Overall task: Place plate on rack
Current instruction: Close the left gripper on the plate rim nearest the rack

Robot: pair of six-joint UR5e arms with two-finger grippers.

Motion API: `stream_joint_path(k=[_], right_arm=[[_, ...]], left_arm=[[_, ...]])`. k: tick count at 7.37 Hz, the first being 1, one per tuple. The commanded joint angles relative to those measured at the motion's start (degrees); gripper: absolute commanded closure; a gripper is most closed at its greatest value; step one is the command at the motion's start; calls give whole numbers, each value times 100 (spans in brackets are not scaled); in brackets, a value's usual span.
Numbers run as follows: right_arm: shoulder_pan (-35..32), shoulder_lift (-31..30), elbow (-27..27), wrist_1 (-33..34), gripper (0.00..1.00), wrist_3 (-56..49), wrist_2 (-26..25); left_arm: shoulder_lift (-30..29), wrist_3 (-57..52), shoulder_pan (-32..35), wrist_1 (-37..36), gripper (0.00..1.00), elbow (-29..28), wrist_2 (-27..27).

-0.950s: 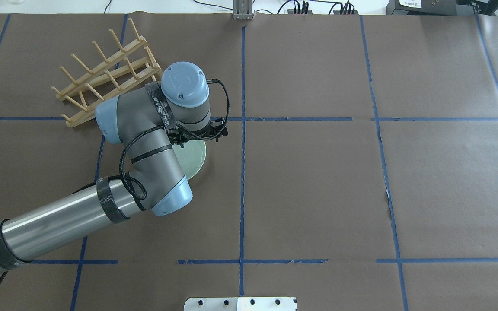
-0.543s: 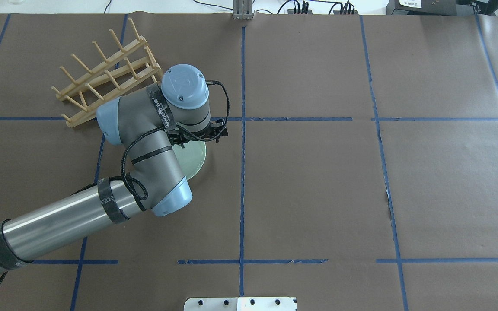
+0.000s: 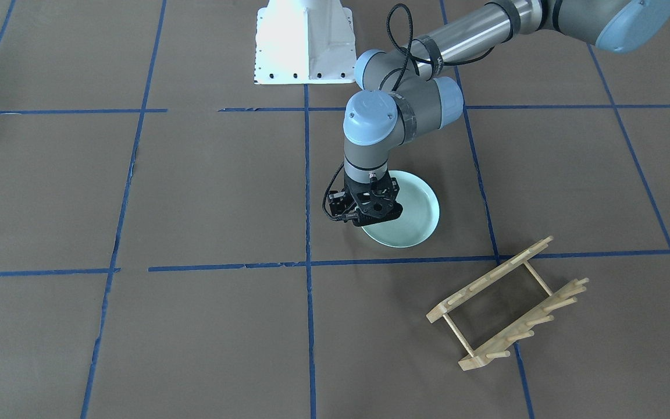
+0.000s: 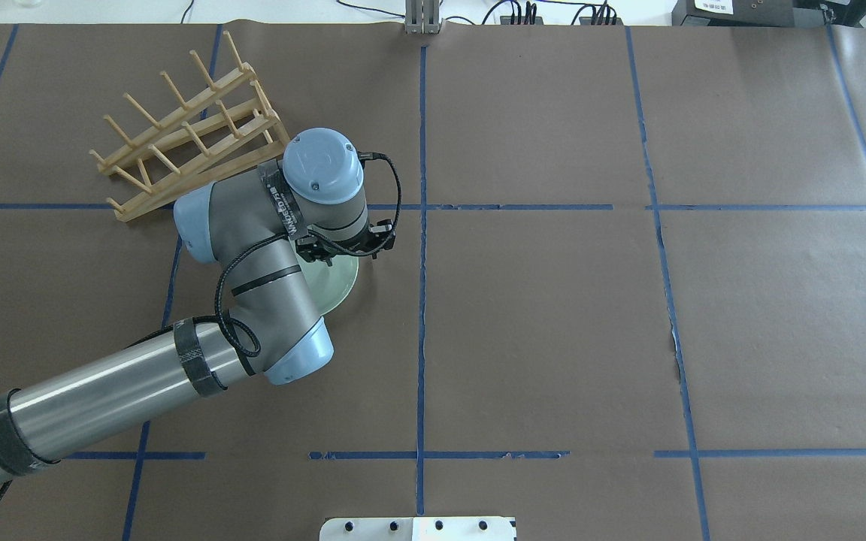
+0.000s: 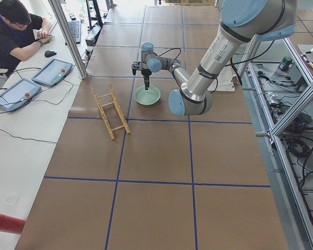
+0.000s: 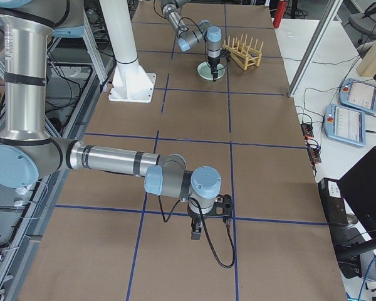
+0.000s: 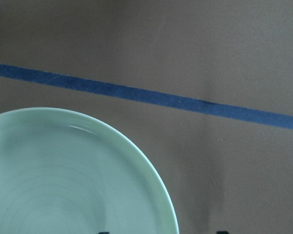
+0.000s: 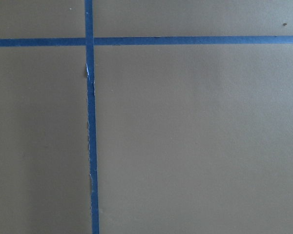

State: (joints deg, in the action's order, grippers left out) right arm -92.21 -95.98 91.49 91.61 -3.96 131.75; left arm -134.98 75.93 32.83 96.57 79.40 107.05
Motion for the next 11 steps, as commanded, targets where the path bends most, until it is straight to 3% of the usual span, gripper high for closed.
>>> stream_joint_path(k=[1,3,5,8,11], right_arm=[[2,0,0,-3,0,0,0],[2,0,0,-2,0,0,0],[2,0,0,-3,0,0,0],[2,0,0,-3,0,0,0],[2,0,0,-3,0,0,0]], left_arm=[[41,0,-40,2,38,-4,0],[68,0,-40,116,61,5,0],[68,-8,-40,90,96,58,44],[42,61,-40,28,100,145,44],[51,0,4,-1776,100,1416,0]])
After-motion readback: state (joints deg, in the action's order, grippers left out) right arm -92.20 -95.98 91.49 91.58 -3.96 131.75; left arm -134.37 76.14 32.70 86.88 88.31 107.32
